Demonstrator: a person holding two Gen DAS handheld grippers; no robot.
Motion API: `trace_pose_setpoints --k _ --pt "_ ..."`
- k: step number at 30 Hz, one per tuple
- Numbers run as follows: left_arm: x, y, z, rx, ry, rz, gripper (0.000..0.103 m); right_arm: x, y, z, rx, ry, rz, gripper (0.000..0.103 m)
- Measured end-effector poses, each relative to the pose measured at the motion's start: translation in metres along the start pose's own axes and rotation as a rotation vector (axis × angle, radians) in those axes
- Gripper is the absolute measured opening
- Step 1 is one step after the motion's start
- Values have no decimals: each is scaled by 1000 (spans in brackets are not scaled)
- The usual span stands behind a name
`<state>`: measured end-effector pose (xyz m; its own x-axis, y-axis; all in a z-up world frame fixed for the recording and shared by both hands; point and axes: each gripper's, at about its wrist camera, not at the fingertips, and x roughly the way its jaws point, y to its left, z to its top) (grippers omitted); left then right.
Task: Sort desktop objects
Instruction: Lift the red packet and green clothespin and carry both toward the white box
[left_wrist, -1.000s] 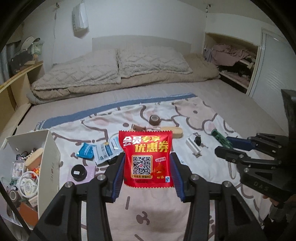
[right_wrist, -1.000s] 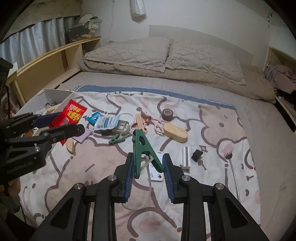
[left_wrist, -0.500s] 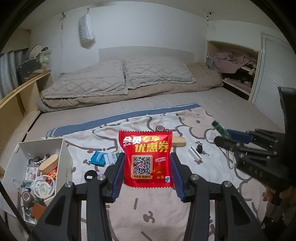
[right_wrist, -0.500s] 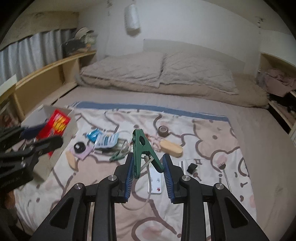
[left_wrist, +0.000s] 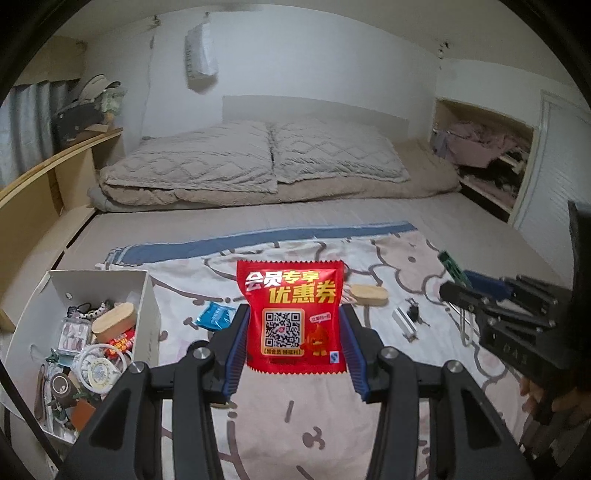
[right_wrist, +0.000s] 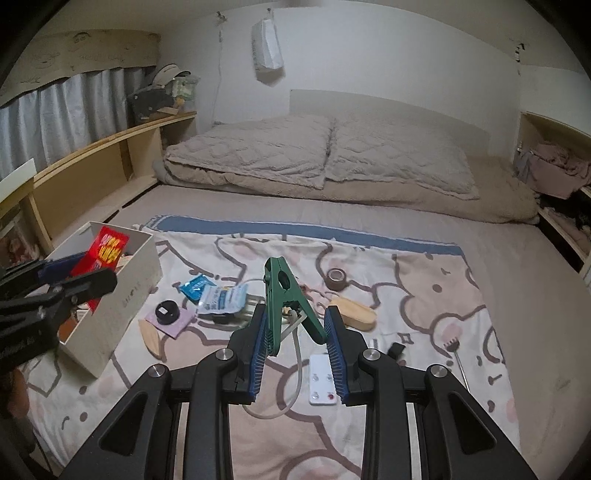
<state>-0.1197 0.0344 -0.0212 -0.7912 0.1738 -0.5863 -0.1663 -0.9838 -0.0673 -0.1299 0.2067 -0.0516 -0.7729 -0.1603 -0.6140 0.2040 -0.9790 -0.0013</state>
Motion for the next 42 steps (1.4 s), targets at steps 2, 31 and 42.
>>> trace_pose_setpoints --k 2,31,42 --pt "1 8 3 -16 -5 10 47 2 4 2 -6 -4 1 31" --pt "-24 161 5 -156 -73 249 48 50 103 38 -87 5 105 31" --pt "-39 216 -5 -245 -93 326 49 54 138 43 -143 -11 197 31"
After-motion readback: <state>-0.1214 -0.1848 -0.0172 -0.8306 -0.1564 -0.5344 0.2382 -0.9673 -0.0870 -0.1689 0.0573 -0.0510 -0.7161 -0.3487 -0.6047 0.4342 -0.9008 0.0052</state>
